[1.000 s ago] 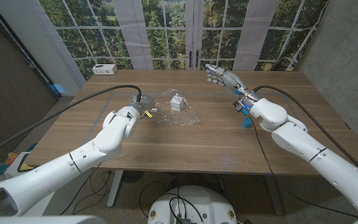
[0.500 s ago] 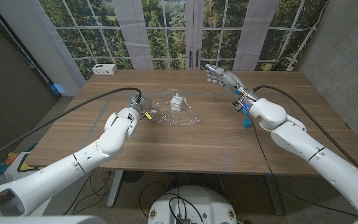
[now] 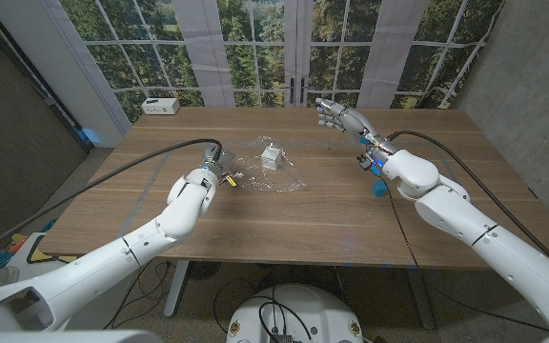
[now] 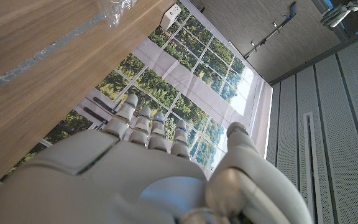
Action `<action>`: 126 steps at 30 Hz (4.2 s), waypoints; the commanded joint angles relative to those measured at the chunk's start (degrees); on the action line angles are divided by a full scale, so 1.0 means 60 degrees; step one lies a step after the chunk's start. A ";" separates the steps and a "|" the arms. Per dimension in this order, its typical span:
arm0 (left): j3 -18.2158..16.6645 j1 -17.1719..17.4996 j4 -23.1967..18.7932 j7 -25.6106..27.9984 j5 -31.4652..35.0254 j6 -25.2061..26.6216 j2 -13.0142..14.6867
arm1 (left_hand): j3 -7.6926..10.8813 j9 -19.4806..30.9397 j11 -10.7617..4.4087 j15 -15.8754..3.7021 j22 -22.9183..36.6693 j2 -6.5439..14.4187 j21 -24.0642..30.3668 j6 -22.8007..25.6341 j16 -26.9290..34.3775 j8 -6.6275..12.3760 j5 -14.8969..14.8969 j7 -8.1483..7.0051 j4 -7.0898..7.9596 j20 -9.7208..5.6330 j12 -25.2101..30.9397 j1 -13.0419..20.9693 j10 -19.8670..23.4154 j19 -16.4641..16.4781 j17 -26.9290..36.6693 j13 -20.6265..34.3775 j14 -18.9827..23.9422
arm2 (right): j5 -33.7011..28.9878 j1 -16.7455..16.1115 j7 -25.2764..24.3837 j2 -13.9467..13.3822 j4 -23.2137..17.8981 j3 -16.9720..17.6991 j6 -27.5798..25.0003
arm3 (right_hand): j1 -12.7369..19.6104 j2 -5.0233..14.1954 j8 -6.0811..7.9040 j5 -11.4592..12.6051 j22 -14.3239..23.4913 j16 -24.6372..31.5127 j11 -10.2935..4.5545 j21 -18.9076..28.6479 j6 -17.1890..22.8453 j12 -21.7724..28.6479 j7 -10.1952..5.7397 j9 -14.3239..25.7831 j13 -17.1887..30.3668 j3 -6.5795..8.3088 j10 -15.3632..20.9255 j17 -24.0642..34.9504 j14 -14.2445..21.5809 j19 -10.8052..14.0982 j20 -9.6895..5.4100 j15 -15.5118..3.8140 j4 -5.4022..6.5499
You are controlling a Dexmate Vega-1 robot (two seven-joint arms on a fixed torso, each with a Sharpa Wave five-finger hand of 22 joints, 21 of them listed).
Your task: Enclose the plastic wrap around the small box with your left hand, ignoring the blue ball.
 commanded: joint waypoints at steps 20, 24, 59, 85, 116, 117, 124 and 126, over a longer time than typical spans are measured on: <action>0.0146 0.0599 0.1113 0.4368 0.0305 0.1298 -0.0772 | 0.0623 0.0302 -0.0535 -0.1299 0.0067 0.1138 0.0457 0.2779 0.0326 0.0935 -0.0088 0.0383 0.0058 -0.0393 0.0460 0.1477 0.1813 0.1008 -0.0013 0.0080 0.1368 | -0.0023 -0.0191 -0.0165 -0.0157 -0.0242 0.0130 -0.0060 | 0.0062 -0.0087 -0.0010 0.0017 0.0028 0.0005 0.0035 0.0037 0.0014 0.0023 0.0050 0.0015 0.0011 0.0017 0.0003 -0.0003 0.0082 0.0044 0.0033 0.0033 0.0033; 0.0050 0.0092 0.0071 0.1141 -0.0614 0.0375 -0.0099 | 0.0585 0.0470 -0.0446 -0.1138 0.0072 0.1047 0.0464 0.2885 0.0202 0.1133 -0.0105 0.0374 0.0128 -0.0293 0.0273 0.1361 0.1498 0.0941 0.0017 0.0116 0.1165 | -0.0085 -0.0290 -0.0299 -0.0188 -0.0351 0.0181 -0.0049 | 0.0054 -0.0074 -0.0009 0.0017 0.0028 0.0005 0.0023 0.0032 0.0017 0.0024 0.0033 0.0015 0.0011 0.0017 0.0006 0.0000 0.0077 0.0034 0.0016 0.0023 0.0044; 0.0273 -0.0319 0.0421 -0.0551 0.0798 -0.0733 -0.0153 | -0.0942 0.0010 -0.0022 -0.0531 0.0035 -0.0514 -0.0050 -0.0520 -0.0118 -0.0653 0.0445 0.0161 0.0355 0.0038 -0.0394 -0.0318 -0.0083 0.0074 -0.0028 -0.0048 -0.0190 | 0.0022 -0.0306 -0.0178 -0.0177 -0.0225 0.0229 0.0075 | 0.0067 -0.0089 -0.0008 0.0016 0.0029 0.0001 0.0039 0.0042 0.0026 0.0019 0.0054 0.0015 0.0011 0.0020 -0.0001 -0.0003 0.0097 0.0062 0.0024 0.0032 0.0067; 0.0599 -0.0125 0.1811 0.3776 0.0885 0.0640 -0.0845 | 0.0450 0.0185 -0.0479 -0.1227 0.0090 0.1198 0.0395 0.2749 0.0084 0.0530 -0.0075 0.0110 0.0000 -0.0304 0.0134 0.1439 0.1670 0.1034 -0.0057 0.0045 0.1265 | -0.0059 -0.0078 -0.0239 -0.0043 0.0005 0.0119 -0.0074 | 0.0104 -0.0117 -0.0013 0.0014 0.0027 -0.0022 0.0075 0.0031 0.0009 0.0018 0.0052 0.0015 0.0010 0.0015 0.0003 -0.0022 0.0076 0.0045 0.0052 0.0046 0.0027; 0.1178 -0.0670 0.3253 0.8782 -0.1469 0.1042 -0.2091 | 0.0568 0.0196 -0.0505 -0.1341 0.0088 0.1069 0.0468 0.2839 0.0070 0.0609 -0.0070 0.0184 0.0068 -0.0243 0.0074 0.1358 0.1768 0.1051 -0.0033 0.0115 0.1562 | 0.0076 -0.0125 -0.0237 -0.0143 -0.0087 0.0160 -0.0258 | 0.0094 -0.0099 -0.0013 0.0011 0.0027 -0.0019 0.0057 0.0028 0.0007 0.0019 0.0043 0.0015 0.0009 0.0004 0.0008 -0.0018 0.0081 0.0041 0.0049 0.0040 0.0036; 0.1192 -0.0699 0.3331 0.8938 -0.1575 0.1095 -0.2219 | 0.0570 0.0195 -0.0505 -0.1336 0.0088 0.1056 0.0471 0.2854 0.0067 0.0616 -0.0069 0.0194 0.0064 -0.0246 0.0074 0.1358 0.1775 0.1054 -0.0034 0.0117 0.1570 | 0.0067 -0.0145 -0.0297 -0.0127 -0.0102 0.0167 -0.0274 | 0.0093 -0.0098 -0.0013 0.0011 0.0027 -0.0018 0.0062 0.0028 0.0008 0.0019 0.0046 0.0015 0.0009 0.0004 0.0008 -0.0017 0.0081 0.0042 0.0054 0.0045 0.0037; 0.1593 -0.1052 0.3563 0.9142 -0.1982 0.0848 -0.2346 | 0.0583 0.0194 -0.0494 -0.1343 0.0086 0.1038 0.0490 0.2841 0.0070 0.0615 -0.0067 0.0193 0.0064 -0.0228 0.0055 0.1354 0.1767 0.1081 -0.0028 0.0128 0.1617 | 0.0114 -0.0109 -0.0201 -0.0201 -0.0123 0.0161 -0.0371 | 0.0086 -0.0102 -0.0009 0.0010 0.0027 -0.0019 0.0059 0.0025 0.0017 0.0017 0.0046 0.0015 0.0009 -0.0003 0.0004 -0.0017 0.0080 0.0035 0.0063 0.0057 0.0039; 0.1673 -0.1109 0.3752 0.9330 -0.2001 0.1003 -0.2490 | 0.0582 0.0194 -0.0498 -0.1346 0.0085 0.1012 0.0494 0.2834 0.0067 0.0615 -0.0067 0.0204 0.0053 -0.0224 0.0052 0.1358 0.1776 0.1083 -0.0029 0.0133 0.1626 | 0.0142 -0.0149 -0.0214 -0.0211 -0.0141 0.0185 -0.0354 | 0.0083 -0.0102 -0.0009 0.0010 0.0027 -0.0022 0.0083 0.0023 0.0017 0.0015 0.0050 0.0015 0.0009 -0.0005 -0.0001 -0.0016 0.0071 0.0031 0.0063 0.0048 0.0042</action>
